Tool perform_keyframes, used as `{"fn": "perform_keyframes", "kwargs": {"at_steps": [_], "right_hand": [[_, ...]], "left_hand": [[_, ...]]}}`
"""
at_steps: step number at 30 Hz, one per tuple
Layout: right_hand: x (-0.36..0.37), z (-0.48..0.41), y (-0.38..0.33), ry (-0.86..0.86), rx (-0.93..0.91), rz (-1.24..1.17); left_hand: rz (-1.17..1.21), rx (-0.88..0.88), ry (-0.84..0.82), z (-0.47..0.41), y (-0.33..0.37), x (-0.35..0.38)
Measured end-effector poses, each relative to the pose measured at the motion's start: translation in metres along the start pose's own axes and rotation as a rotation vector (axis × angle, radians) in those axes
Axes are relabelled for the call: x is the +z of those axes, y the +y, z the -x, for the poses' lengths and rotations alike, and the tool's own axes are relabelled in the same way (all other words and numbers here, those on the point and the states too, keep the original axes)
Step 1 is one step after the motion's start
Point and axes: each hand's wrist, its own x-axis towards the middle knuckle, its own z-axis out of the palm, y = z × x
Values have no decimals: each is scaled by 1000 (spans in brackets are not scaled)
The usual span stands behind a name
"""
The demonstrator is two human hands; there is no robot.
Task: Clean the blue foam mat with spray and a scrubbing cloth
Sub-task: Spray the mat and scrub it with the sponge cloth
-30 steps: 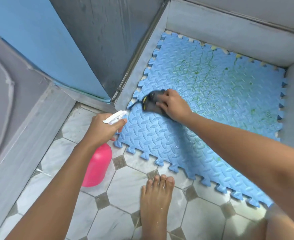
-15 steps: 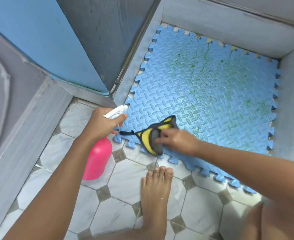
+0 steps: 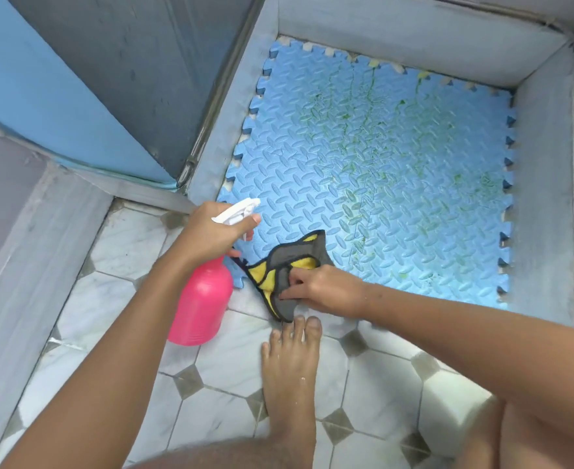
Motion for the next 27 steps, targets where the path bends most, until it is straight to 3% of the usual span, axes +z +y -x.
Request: {"fn": "perform_keyframes", "kwargs": {"at_steps": [3, 7, 11, 13, 16, 19, 23, 27], "right_hand": [[-43, 26, 35, 33, 232, -188], [-122, 77, 86, 394, 635, -526], [-158, 147, 120, 789, 853, -748], [-156, 177, 132, 1020, 974, -785], [-145, 206, 137, 1254, 1169, -620], [-137, 218, 141, 1301, 1261, -489], [-137, 218, 147, 1280, 1366, -579], [-129, 214, 152, 1247, 1392, -573]], "left_hand": [[-77, 51, -99, -7, 21, 26], [-227, 91, -249, -16, 45, 69], [-426, 208, -325, -16, 54, 111], [-444, 221, -333, -16, 62, 127], [-449, 238, -272, -18, 81, 146], [-462, 280, -260, -26, 97, 160], [-431, 273, -346, -38, 103, 165], [-376, 218, -269, -44, 102, 160]]}}
